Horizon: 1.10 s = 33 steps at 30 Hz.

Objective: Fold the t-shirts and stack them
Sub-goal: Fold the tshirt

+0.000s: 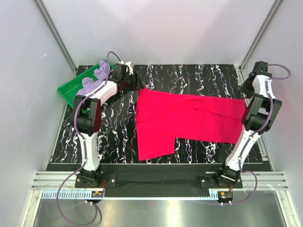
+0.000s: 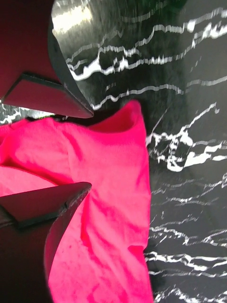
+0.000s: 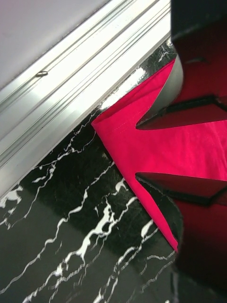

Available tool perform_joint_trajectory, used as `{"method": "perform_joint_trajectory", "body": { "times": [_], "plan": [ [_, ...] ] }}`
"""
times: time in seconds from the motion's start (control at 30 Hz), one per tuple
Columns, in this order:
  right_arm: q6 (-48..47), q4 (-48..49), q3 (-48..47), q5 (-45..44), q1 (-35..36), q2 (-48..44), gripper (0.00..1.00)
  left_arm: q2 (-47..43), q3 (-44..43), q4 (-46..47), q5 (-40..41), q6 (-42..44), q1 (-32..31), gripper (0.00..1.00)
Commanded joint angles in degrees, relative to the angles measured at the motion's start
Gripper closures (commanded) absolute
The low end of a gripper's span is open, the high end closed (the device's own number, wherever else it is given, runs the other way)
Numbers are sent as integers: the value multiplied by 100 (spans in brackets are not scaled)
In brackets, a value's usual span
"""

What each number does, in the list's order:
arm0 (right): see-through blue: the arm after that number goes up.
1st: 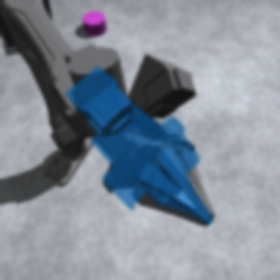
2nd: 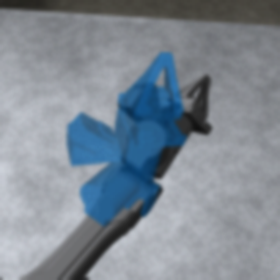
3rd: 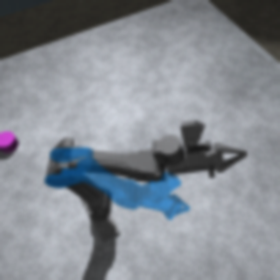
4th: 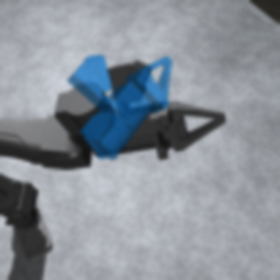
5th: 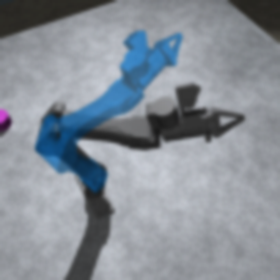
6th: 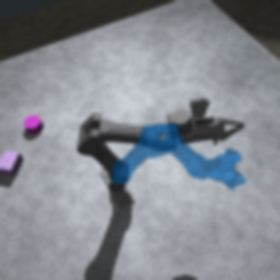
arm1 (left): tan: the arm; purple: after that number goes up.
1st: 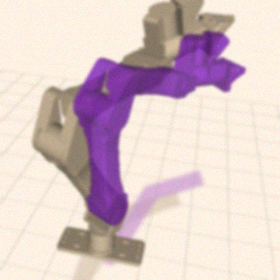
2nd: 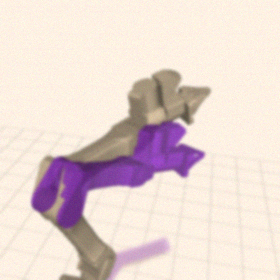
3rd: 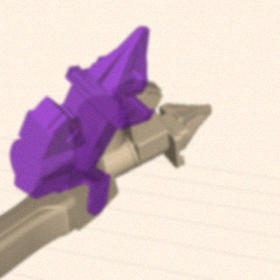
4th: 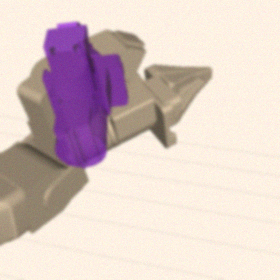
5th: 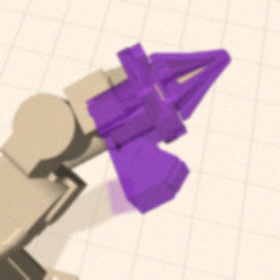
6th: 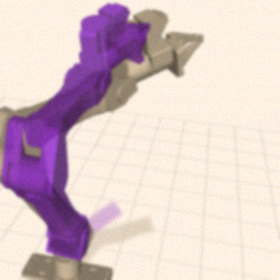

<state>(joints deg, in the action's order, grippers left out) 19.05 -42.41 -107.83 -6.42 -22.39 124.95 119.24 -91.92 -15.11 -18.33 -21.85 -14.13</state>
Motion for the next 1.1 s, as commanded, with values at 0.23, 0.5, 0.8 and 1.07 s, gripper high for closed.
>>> {"method": "perform_joint_trajectory", "body": {
  "times": [0.23, 0.5, 0.8, 1.07],
  "plan": [
    [-156, -197, -397, -475, -20, 364, 50, 372, -486, 377, -681, -495, 7, 40],
    [143, -162, -511, -518, -37, 654, 53, 398, -318, 510, -725, -646, -37, 44],
    [336, -91, -677, -536, -46, 873, 58, 407, -283, 448, -514, -514, -116, 40],
    [380, -153, -836, -878, -46, 812, 91, 354, -291, 281, -295, -522, -178, 41]
  ]
}}
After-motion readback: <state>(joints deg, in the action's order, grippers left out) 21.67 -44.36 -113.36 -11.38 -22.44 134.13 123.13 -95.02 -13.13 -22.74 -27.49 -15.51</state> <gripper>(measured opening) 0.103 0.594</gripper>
